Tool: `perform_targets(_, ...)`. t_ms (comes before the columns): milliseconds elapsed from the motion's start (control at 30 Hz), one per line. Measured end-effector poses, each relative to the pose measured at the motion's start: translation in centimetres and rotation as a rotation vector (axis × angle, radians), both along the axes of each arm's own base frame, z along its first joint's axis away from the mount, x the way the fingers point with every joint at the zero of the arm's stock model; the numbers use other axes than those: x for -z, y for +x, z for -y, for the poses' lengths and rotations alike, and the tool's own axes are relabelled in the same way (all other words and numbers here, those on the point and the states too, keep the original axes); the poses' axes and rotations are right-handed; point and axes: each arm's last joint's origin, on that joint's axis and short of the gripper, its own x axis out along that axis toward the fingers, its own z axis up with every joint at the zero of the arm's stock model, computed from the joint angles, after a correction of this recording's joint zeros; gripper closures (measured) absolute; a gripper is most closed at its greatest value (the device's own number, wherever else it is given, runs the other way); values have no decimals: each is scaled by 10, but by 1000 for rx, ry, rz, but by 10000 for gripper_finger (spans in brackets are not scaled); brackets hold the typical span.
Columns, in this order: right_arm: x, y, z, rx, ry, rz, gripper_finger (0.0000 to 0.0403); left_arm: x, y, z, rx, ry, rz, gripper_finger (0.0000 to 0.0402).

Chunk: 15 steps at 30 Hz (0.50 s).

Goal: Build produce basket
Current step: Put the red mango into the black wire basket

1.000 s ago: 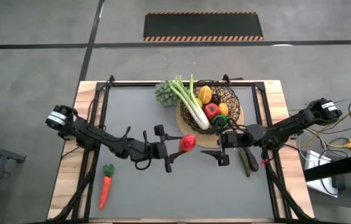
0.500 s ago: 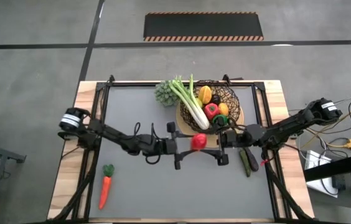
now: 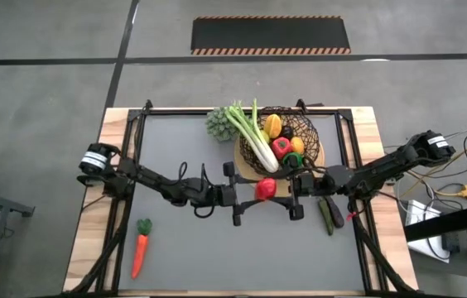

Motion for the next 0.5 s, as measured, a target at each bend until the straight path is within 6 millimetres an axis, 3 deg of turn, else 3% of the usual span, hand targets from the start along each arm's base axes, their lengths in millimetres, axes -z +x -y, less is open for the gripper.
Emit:
perform_targets(133, 0, 0, 0, 4, -5, -5, 184, 0, 0, 0, 0, 0, 0, 182)
perform_targets(300, 1, 0, 0, 4, -7, -11, 185, 1, 0, 0, 0, -4, -2, 175)
perform_targets(500, 1, 0, 0, 0, -6, -14, 182, 1, 0, 0, -3, -9, -3, 136)
